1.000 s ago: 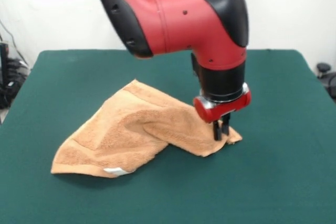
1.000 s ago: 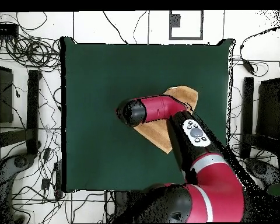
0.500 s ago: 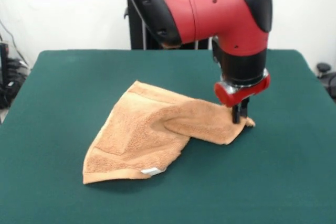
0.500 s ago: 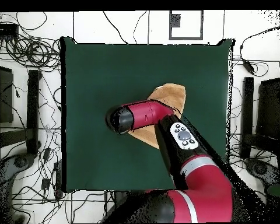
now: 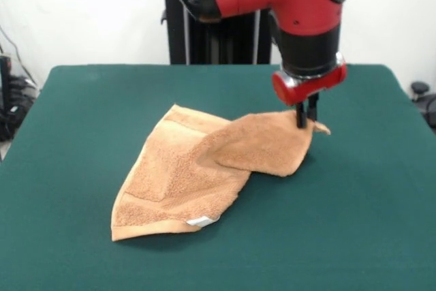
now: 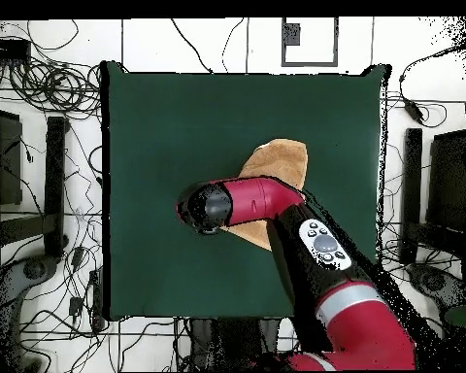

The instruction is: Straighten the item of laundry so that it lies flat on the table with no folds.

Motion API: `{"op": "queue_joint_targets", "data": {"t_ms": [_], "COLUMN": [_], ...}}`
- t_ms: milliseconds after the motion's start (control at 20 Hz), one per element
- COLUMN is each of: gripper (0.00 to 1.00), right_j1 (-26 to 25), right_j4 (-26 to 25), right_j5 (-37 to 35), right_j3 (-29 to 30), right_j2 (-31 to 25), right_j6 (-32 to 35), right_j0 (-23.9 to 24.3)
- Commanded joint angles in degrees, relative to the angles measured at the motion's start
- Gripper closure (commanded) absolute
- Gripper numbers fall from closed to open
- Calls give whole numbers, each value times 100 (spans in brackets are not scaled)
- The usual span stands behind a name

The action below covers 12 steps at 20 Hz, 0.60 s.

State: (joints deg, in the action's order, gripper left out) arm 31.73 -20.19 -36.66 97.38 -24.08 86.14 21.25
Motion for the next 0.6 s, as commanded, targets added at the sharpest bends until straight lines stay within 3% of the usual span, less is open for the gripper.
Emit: {"op": "queue_joint_targets", "data": {"t_ms": [50, 350, 600], "gripper": [100, 100, 100], "right_j1": [225, 61, 13], "right_j4": [231, -287, -394], "right_j5": [-907, -632, -1024], "right_j3": [800, 904, 964], "right_j2": [-222, 49, 202], "right_j6": [4, 2, -47], "right_j0": [150, 9, -174]}}
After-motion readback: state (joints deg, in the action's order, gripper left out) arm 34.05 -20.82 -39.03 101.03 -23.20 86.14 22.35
